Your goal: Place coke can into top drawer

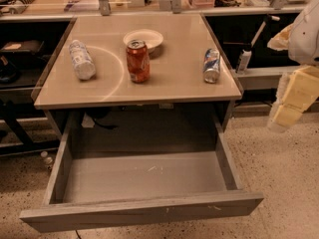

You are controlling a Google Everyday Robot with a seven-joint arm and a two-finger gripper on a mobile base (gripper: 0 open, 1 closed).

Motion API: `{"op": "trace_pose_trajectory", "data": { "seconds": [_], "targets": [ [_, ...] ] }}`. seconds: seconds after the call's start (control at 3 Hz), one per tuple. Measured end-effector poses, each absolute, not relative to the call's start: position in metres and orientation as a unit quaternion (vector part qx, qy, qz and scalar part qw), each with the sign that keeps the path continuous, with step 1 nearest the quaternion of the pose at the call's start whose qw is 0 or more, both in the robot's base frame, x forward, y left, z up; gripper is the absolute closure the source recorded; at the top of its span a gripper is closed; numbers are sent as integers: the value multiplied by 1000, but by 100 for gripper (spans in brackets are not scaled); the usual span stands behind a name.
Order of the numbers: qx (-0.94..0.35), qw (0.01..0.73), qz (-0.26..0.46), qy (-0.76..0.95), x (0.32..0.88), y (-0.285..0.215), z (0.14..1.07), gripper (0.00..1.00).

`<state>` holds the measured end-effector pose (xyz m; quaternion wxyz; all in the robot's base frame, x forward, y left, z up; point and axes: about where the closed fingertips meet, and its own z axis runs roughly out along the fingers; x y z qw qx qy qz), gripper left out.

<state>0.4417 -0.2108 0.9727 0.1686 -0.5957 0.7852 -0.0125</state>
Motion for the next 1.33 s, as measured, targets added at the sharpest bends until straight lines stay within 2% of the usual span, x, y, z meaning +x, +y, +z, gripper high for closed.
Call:
{"op": "trace_pose_trajectory", "data": {
  "seconds": [0.67, 1.33],
  "targets": [
    [-608, 179, 59, 771, 471, -128, 939, 0],
    [-579, 203, 73, 787, 486, -123, 927, 0]
  ]
}}
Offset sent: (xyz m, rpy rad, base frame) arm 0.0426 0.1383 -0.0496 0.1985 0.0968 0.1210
